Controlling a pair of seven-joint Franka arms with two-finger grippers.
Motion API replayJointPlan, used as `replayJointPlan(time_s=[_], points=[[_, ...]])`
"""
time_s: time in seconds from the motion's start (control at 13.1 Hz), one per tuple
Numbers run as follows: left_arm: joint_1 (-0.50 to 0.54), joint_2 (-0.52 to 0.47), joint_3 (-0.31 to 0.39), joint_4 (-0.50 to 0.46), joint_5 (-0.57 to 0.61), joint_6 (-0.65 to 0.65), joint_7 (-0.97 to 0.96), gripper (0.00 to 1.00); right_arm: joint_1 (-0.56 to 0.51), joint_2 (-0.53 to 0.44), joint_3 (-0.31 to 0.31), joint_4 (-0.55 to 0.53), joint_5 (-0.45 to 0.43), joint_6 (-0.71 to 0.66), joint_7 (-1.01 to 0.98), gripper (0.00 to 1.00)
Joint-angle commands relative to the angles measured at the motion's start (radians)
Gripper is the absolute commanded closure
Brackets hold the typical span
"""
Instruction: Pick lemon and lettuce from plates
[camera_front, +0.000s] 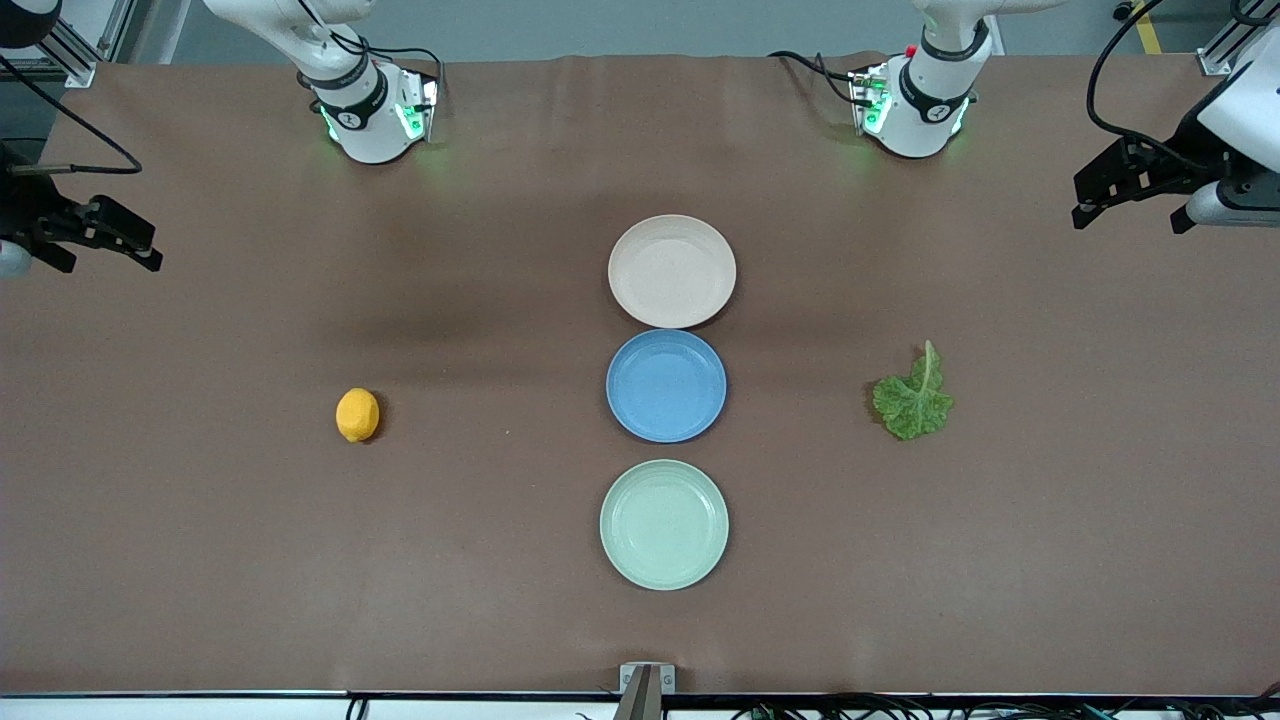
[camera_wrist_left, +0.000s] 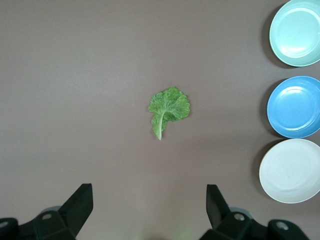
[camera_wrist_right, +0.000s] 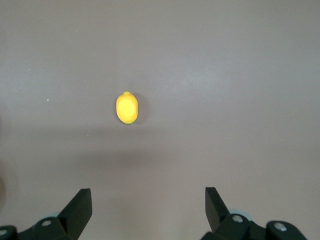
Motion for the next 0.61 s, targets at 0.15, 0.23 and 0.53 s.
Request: replayJointPlan(time_s=[0.15, 0.23, 0.53], points=[[0.002, -0.003, -0.006, 0.002, 0.005, 0.006, 0.012, 0.0, -0.017, -0.004, 0.011, -0.003, 0.034, -0.013, 0.0, 0.0], [0.002, -0.003, -0.006, 0.002, 0.005, 0.006, 0.006, 0.0, -0.017, -0.002, 0.011, -0.004, 0.034, -0.015, 0.0, 0.0], [-0.004, -0.001, -0.012, 0.002, 0.008, 0.006, 0.006, 0.0, -0.01, -0.004, 0.011, -0.007, 0.031, -0.025, -0.009, 0.0]])
